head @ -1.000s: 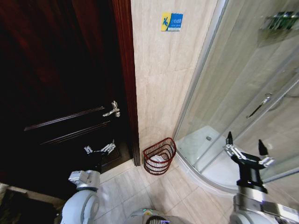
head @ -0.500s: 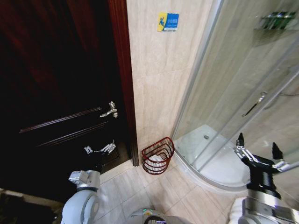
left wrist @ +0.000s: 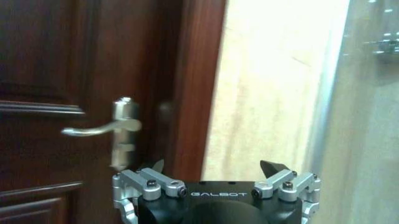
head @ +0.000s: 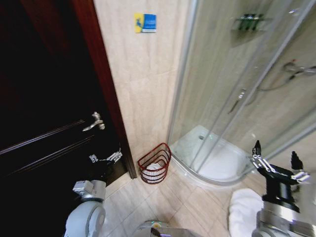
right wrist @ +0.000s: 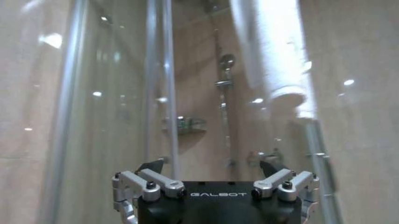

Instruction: Discard the used towel into the hamper.

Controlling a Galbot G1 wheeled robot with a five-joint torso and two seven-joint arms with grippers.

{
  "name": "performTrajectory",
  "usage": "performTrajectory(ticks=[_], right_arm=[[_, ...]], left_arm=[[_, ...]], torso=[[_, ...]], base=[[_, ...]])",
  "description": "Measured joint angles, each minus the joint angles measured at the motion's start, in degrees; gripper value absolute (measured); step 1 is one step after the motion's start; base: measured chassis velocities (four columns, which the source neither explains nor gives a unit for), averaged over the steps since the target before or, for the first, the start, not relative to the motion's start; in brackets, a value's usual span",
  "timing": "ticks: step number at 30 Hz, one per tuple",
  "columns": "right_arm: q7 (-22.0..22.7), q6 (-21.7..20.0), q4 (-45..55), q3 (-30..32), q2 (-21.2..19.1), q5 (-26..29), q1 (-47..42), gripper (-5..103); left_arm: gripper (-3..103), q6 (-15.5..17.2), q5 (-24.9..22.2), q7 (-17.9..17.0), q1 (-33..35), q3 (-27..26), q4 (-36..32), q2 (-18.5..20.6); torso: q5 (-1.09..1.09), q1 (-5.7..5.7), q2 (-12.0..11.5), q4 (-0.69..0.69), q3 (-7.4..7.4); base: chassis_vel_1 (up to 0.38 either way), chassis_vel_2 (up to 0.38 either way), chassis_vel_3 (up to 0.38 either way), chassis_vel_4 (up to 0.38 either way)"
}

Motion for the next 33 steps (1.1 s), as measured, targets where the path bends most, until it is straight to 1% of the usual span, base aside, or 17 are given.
performTrajectory(ticks=[3, 7, 14, 23, 24, 26, 27, 28, 29, 32, 33], right_arm=[[0.02, -0.02, -0.01, 0.05, -0.02, 0.07, 0.02, 100], [-0.22, -0.03, -0.03, -0.04, -0.02, 0.15, 0.01, 100], [-1.01, 0.50, -0.05, -0.90, 0.19, -0.05, -0.20, 100], [-1.31, 1.24, -0.09, -1.04, 0.14, -0.14, -0.27, 100], [-1.31, 1.25, -0.09, -0.99, 0.03, -0.13, -0.25, 100], [-1.31, 1.25, -0.09, -0.96, -0.02, -0.12, -0.25, 100], [-1.31, 1.23, -0.11, -0.91, -0.10, -0.08, -0.25, 100], [-1.31, 1.23, -0.11, -0.91, -0.10, -0.08, -0.25, 100], [-1.31, 1.23, -0.10, -0.84, -0.19, -0.04, -0.29, 100], [-1.29, 1.21, -0.10, -0.68, -0.37, 0.00, -0.32, 100], [-1.17, 1.17, -0.10, -0.60, -0.50, 0.00, -0.31, 100]], left_arm=[[100, 0.00, 0.00, 0.01, -0.01, 0.01, 0.00, 0.01], [100, 0.00, 0.00, 0.01, 0.00, 0.01, 0.01, 0.00], [100, 0.00, 0.00, 0.00, 0.00, 0.00, 0.00, 0.01], [100, 0.00, 0.00, 0.01, 0.00, 0.00, 0.01, 0.00], [100, 0.00, 0.00, 0.00, 0.00, 0.00, 0.01, 0.01], [100, 0.00, -0.01, 0.00, 0.00, 0.00, 0.01, 0.01], [100, -0.01, 0.00, 0.00, 0.00, 0.00, 0.01, 0.00], [100, -0.01, 0.00, 0.00, 0.00, 0.00, 0.01, 0.00], [100, -0.01, -0.01, 0.00, 0.00, 0.00, 0.01, 0.00], [100, -0.01, -0.01, 0.00, -0.01, 0.00, 0.02, 0.01], [100, -0.01, -0.01, 0.00, 0.00, 0.01, 0.02, -0.01]], torso=[[0.00, 0.00, 0.00, -0.03, 0.00], [0.00, 0.00, 0.00, 0.01, 0.00], [-0.01, 0.00, 0.00, 0.00, 0.00], [0.01, 0.00, 0.00, 0.01, 0.01], [-0.02, 0.00, 0.01, 0.00, 0.00], [-0.03, 0.00, 0.00, 0.00, 0.00], [0.03, 0.01, 0.00, 0.00, 0.01], [0.03, 0.01, 0.00, 0.00, 0.01], [0.00, 0.00, 0.00, 0.00, 0.00], [-0.02, 0.00, 0.00, 0.00, 0.00], [0.02, 0.00, 0.00, 0.00, 0.01]], base=[[-0.099, -0.069, -0.098, -0.097], [-0.024, -0.023, -0.014, -0.032], [-0.044, -0.041, 0.051, 0.047], [-0.167, -0.176, 0.178, 0.182], [-0.246, -0.241, 0.256, 0.249], [-0.250, -0.255, 0.256, 0.256], [-0.253, -0.275, 0.256, 0.263], [-0.253, -0.275, 0.256, 0.263], [-0.287, -0.275, 0.308, 0.279], [-0.314, -0.331, 0.308, 0.313], [-0.342, -0.336, 0.353, 0.324]])
